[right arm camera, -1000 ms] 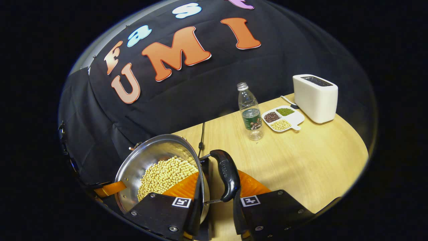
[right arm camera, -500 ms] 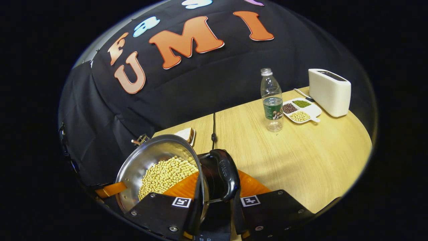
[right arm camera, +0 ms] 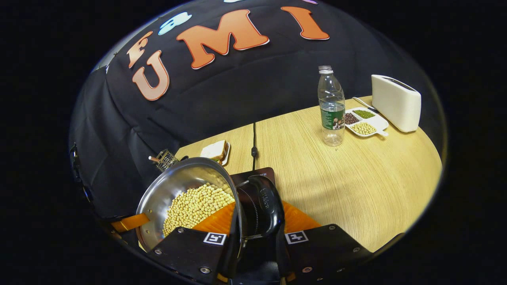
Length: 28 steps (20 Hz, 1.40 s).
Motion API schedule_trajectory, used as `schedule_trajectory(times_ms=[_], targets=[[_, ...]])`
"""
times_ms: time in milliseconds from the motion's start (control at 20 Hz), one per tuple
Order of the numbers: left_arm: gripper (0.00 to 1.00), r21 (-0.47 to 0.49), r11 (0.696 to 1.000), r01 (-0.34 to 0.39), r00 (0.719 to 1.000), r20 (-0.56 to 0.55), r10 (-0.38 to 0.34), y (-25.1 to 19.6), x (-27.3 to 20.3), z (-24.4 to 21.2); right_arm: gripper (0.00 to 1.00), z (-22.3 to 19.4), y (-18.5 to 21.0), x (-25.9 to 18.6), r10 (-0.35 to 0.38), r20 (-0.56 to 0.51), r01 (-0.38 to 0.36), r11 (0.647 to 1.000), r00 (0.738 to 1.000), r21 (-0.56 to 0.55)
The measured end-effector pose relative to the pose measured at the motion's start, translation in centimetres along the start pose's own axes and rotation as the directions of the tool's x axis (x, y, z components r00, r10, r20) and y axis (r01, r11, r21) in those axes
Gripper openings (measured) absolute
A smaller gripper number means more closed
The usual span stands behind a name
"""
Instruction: First push the handle of the pot to place it horizontally, then grasp the pot with both hands and set it on the induction cooktop.
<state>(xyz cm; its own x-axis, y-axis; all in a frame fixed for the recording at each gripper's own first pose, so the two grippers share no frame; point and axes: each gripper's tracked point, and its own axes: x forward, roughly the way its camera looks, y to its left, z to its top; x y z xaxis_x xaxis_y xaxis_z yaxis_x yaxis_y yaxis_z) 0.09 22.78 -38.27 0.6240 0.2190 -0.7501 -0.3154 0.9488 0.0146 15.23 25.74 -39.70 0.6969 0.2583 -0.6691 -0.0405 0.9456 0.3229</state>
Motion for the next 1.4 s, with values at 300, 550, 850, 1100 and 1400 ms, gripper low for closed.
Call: schedule_trajectory(times_ms=[300,550,850,1100,1400], targets=[[0.51,-0.011,1.000,0.000,1.000,0.003,0.000,0.0,0.3,-0.2,0.40,-0.4,0.1,0.6,-0.005,-0.007,0.005,1.000,1.000,0.003],[0.56,0.006,1.000,-0.009,1.000,0.012,0.009,0.1,-0.1,0.6,0.44,-1.3,-0.4,1.1,-0.002,-0.042,0.002,1.000,0.999,0.006],[0.69,0.009,1.000,-0.027,0.998,0.048,0.027,-0.7,-0.3,0.7,0.56,-0.4,-0.4,-0.1,0.008,-0.013,-0.008,1.000,1.000,0.001],[0.98,0.031,0.999,-0.038,0.996,0.082,0.036,-1.9,-2.0,1.9,0.86,2.4,-1.0,-3.0,0.037,0.064,-0.038,0.999,0.997,0.018],[0.99,0.059,0.997,-0.041,0.971,0.239,0.026,-4.7,-6.7,6.4,0.95,7.1,-3.8,-8.3,-0.003,0.202,0.008,1.000,0.979,-0.023]])
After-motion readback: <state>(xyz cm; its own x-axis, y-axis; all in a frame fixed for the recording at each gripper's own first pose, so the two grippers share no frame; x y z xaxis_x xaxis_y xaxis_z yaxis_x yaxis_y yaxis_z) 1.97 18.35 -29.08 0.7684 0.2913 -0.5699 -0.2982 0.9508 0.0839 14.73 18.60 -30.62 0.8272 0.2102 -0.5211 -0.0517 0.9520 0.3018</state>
